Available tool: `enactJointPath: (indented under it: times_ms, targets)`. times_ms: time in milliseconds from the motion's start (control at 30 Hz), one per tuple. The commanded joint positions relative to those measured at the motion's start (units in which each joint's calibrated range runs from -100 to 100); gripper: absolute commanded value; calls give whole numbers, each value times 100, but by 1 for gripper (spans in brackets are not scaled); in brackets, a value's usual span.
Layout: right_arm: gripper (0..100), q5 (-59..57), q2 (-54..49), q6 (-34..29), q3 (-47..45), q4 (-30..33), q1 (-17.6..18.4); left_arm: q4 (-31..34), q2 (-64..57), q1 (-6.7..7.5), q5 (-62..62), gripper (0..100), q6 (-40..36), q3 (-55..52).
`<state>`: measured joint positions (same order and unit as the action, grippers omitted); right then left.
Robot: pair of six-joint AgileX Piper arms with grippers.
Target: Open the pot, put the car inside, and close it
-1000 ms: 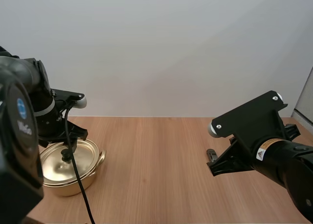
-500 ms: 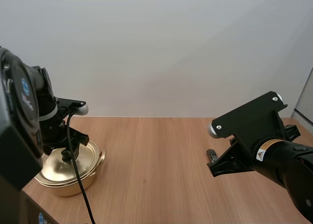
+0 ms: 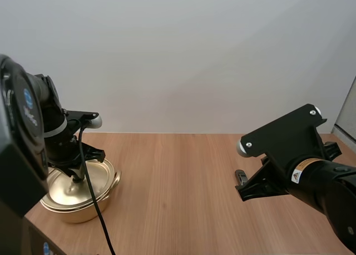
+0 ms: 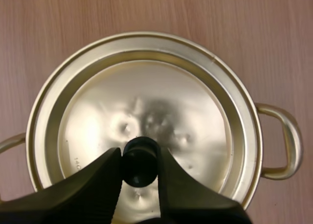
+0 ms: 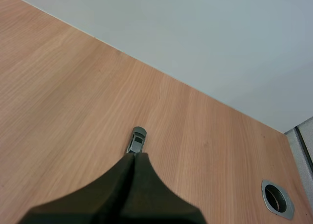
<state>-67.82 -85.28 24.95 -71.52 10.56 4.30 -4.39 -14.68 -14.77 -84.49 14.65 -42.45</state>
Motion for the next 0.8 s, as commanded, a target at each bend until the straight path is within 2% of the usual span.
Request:
enactJointPath:
  times_ms: [0,400,533,700,733,767]
  targets:
    - [0,-12,-8,1,7,1,2,-4,0,-3,-6,5,-1,-7]
    - [0,-22,-8,-143,-108,113,2,0,-185,-3,-92,0,150,-7]
    - [0,-3,19,-575,-140,542,-5,-323,-681,-3,380,0,207,-7]
    - [0,89,283,-1304,-140,1251,-5,-982,-1447,-3,604,0,644,7]
    - [2,104,356,-1433,-140,1365,-5,-1119,-1622,-3,650,0,719,7]
    - [11,104,420,-1520,-140,1430,-5,-1225,-1805,-3,693,0,789,7]
